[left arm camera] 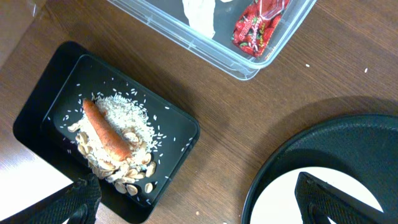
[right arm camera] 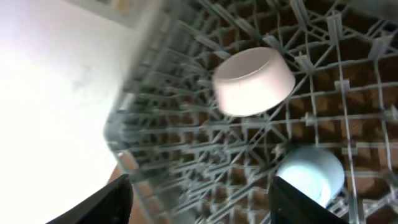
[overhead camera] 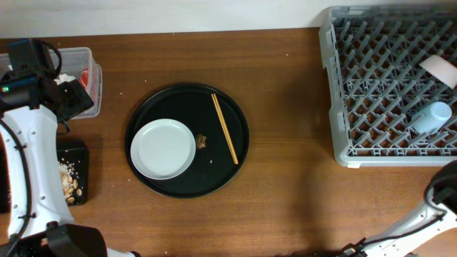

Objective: Sort waste into correct bins and load items into the dishwasher rack
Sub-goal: 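Carry the bowl to the rack's back corner and release it, then move the right gripper to the tray and grasp one chopstick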

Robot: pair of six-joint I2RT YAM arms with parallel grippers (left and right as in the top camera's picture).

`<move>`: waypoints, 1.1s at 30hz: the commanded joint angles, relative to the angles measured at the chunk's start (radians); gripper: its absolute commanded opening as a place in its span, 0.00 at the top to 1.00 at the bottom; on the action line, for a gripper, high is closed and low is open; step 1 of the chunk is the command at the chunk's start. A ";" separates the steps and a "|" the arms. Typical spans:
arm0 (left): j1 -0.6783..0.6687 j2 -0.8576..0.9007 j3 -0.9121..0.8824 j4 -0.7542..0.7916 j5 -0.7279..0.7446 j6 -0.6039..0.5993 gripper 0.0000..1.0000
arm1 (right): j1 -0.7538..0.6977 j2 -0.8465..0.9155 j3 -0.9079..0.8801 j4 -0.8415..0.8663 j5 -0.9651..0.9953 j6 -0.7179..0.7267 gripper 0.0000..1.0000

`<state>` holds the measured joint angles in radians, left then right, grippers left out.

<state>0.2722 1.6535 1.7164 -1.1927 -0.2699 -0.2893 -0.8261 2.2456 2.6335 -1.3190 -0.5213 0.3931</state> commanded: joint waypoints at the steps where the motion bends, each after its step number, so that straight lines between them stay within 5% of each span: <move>1: -0.001 0.001 -0.007 -0.002 -0.007 -0.010 0.01 | 0.095 -0.145 0.021 -0.072 0.014 0.042 0.31; 5: -0.001 0.001 -0.007 -0.002 -0.007 -0.010 0.01 | 0.333 -0.257 0.021 -0.209 0.013 -0.035 0.24; 7: -0.001 0.001 -0.007 -0.001 -0.008 -0.009 0.01 | 0.520 -0.262 0.020 -0.258 0.010 -0.146 0.02; 9: -0.001 0.001 -0.007 -0.002 -0.007 -0.009 0.01 | 0.784 -0.238 -0.009 -0.269 0.015 -0.314 0.02; 11: -0.001 0.001 -0.007 -0.001 -0.007 -0.009 0.01 | 0.956 -0.207 -0.045 -0.249 0.103 -0.330 0.01; 16: -0.001 0.001 -0.007 -0.002 -0.007 -0.010 0.01 | 1.245 -0.072 -0.079 -0.212 0.223 -0.325 0.27; 18: -0.001 0.001 -0.007 -0.001 -0.007 -0.010 0.01 | 1.351 0.034 -0.079 -0.176 0.285 -0.189 0.33; 22: -0.001 0.001 -0.007 -0.002 -0.007 -0.010 0.01 | 1.432 0.152 -0.079 -0.139 0.399 -0.068 0.36; 33: -0.001 0.001 -0.007 -0.002 -0.007 -0.010 0.01 | 1.433 0.269 -0.293 -0.064 0.578 -0.070 0.54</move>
<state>0.2722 1.6535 1.7164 -1.1927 -0.2699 -0.2893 0.6193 2.4954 2.4119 -1.4048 0.0277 0.3153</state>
